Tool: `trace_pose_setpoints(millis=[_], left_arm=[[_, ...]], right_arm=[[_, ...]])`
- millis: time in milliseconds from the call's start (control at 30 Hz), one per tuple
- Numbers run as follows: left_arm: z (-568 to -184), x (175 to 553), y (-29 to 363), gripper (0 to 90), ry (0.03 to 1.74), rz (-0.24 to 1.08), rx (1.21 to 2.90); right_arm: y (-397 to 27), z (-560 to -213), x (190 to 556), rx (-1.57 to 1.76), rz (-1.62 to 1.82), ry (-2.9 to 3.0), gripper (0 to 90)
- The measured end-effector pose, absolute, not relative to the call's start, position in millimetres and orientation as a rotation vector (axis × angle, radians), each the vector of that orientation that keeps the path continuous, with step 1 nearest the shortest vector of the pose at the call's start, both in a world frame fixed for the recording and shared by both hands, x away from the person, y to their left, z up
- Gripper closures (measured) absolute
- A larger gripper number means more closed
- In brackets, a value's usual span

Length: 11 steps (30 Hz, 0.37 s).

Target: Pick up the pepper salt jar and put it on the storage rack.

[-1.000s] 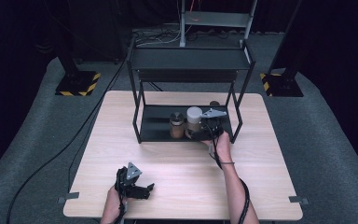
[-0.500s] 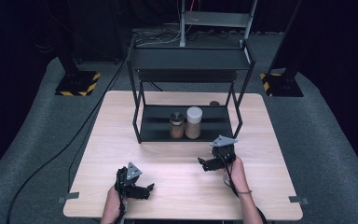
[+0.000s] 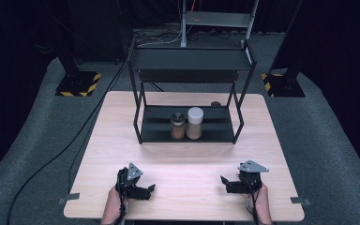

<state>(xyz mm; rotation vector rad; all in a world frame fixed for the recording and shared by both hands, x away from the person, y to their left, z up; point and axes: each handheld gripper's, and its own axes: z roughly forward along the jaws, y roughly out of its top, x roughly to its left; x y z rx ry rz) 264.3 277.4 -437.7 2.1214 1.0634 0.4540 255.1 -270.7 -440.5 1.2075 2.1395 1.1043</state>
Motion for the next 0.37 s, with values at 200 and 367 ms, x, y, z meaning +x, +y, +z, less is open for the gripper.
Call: trace_pose_setpoints(millis=[200,367], left_arm=[[-437.6,264.7,277.4,3.9,1.055,0.452,2.126],[-437.7,263.9,276.6,3.7,1.057,0.458,2.125]], right_arm=[[-270.7,-444.3,250.3,1.219,1.116,2.124,0.8],[-272.2,-442.8,255.0,1.235,1.117,2.146,2.0]])
